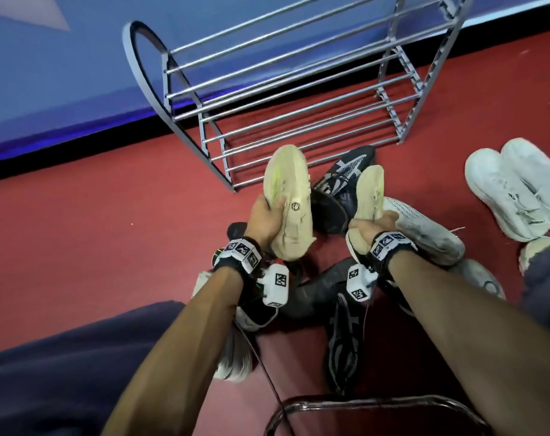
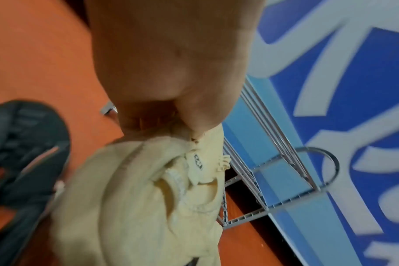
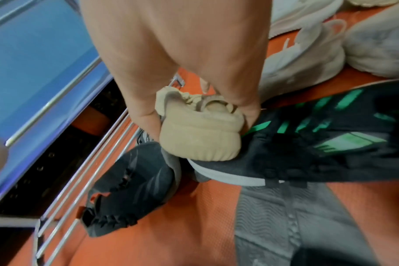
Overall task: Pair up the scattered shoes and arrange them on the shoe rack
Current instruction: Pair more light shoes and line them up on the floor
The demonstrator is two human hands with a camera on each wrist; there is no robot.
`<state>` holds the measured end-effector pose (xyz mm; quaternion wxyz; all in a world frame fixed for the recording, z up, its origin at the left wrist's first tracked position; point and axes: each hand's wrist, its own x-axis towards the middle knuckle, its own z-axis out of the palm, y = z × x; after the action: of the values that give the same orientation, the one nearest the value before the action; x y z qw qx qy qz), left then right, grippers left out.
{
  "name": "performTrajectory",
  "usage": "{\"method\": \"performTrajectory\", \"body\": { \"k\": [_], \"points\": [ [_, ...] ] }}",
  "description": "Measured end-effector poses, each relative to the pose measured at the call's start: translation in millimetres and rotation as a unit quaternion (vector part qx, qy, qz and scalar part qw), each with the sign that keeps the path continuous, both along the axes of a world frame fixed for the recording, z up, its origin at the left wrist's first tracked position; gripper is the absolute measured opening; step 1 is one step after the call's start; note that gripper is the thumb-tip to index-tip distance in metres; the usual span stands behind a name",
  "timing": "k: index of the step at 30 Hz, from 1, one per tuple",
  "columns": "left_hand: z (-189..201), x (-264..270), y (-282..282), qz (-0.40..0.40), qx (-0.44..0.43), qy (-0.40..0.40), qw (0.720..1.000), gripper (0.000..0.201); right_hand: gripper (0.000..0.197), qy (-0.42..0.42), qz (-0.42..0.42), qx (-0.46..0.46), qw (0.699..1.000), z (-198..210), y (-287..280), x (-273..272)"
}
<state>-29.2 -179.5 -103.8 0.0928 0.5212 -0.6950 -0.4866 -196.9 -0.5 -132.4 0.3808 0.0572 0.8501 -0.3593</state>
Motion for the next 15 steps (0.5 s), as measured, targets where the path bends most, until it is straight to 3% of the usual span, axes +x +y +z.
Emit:
{"method": "performTrajectory", "body": {
  "k": [3, 5, 7, 9, 12, 15],
  "points": [
    [-23.7, 7.2, 19.3, 0.049, 0.071, -0.002, 0.996, 0.034, 0.097, -0.005, -0.012, -0.017, 1.0, -18.5, 7.3, -1.6],
    [-47.8, 16.1, 29.7, 0.004, 0.068, -0.098, 0.993, 0.034, 0.101, -0.012, 0.03, 0.014, 0.999, -25.1, 10.0, 2.8],
    [-63.6, 30.1, 40.0, -0.056, 0.048, -0.206, 0.976, 0.042, 0.107, -0.012, 0.122, 0.116, 0.986, -29.3, 17.5, 7.7],
    [-70.4, 46.2, 46.6, -0.069, 0.033, -0.278, 0.958, 0.043, 0.122, -0.012, 0.175, 0.166, 0.97, -35.4, 24.9, 15.4],
    [-80.3, 65.4, 43.5, -0.078, 0.039, -0.278, 0.957, 0.04, 0.141, -0.001, 0.212, 0.165, 0.963, -50.6, 29.1, 26.9],
    [-83.8, 68.1, 33.3, -0.071, 0.044, -0.229, 0.97, 0.04, 0.123, 0.012, 0.141, 0.096, 0.985, -63.4, 28.3, 32.9]
  ]
}}
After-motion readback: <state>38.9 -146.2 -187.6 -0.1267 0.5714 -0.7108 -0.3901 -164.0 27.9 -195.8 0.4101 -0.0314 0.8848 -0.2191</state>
